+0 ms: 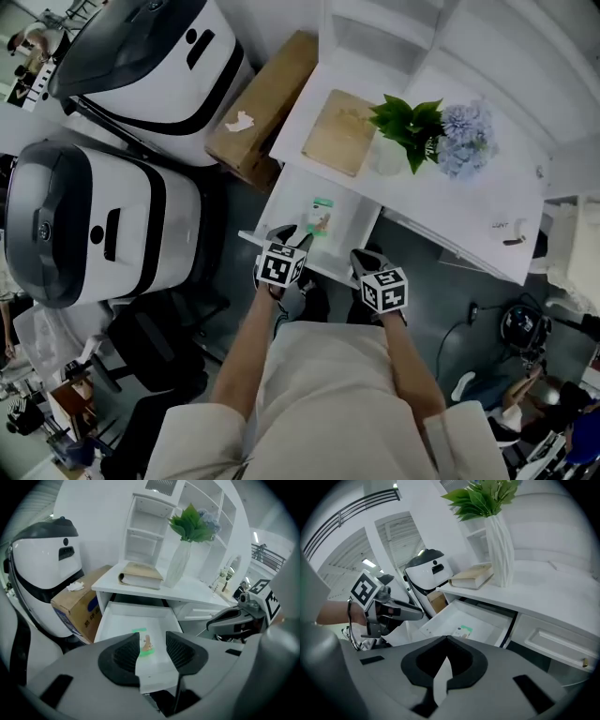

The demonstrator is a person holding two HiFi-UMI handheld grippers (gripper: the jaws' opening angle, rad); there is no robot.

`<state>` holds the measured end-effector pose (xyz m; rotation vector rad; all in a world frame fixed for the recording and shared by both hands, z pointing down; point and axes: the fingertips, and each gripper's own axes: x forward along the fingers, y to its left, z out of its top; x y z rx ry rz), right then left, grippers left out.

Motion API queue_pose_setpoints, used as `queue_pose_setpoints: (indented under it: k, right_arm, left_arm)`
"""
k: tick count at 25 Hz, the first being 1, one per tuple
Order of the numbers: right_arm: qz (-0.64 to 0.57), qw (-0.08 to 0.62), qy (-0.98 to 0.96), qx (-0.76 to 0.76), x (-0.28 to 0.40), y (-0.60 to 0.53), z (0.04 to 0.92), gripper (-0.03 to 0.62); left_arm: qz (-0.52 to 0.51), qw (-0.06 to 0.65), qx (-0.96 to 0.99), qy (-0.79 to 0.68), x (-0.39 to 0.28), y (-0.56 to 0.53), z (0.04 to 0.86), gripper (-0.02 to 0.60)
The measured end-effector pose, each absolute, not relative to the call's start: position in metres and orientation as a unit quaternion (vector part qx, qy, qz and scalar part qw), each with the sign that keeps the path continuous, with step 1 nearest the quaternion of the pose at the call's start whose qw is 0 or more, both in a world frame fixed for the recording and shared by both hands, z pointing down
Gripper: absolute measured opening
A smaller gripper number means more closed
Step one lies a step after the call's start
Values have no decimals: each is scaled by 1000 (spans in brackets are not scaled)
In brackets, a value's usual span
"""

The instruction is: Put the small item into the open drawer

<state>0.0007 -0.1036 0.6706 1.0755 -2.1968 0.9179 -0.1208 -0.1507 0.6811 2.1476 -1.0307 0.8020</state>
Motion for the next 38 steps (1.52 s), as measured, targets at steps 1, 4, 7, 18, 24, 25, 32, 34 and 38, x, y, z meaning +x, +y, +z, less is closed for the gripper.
queue_pose_setpoints:
  k: [1,4,7,18,24,25,32,34,38]
  right_arm:
    - [338,260,-812,399,-1,-104,670,25]
    - [328,255,-815,403,-8,-107,665,25]
    - [323,244,-819,407,-15,-108,660,25]
    - [327,223,-816,421,-17,-119,653,25]
    - [324,223,-815,425,-14,-118,649,25]
    - [323,224,-816,425,-13,-118,648,25]
    - [324,226,-821,413,-9,-109,651,25]
    - [326,229,-823,406,-10,-107,653,25]
    - [329,234,-826,393,-14,-101,654,25]
  left_arm:
    - [299,307,811,-397,-124,-147,677,189]
    - [283,304,810,-414,-130,-138,664,189]
    - [269,298,811,-426,-135,-131,654,178]
    - [262,312,807,-427,-150,-113,661,110]
    - [266,316,809,-419,-145,-108,666,26]
    - [269,316,811,-412,-142,-106,668,21]
    - [262,321,813,-410,-134,-101,668,17]
    - [258,320,813,-413,-134,-100,669,17]
    - [247,336,807,-418,-136,-94,669,17]
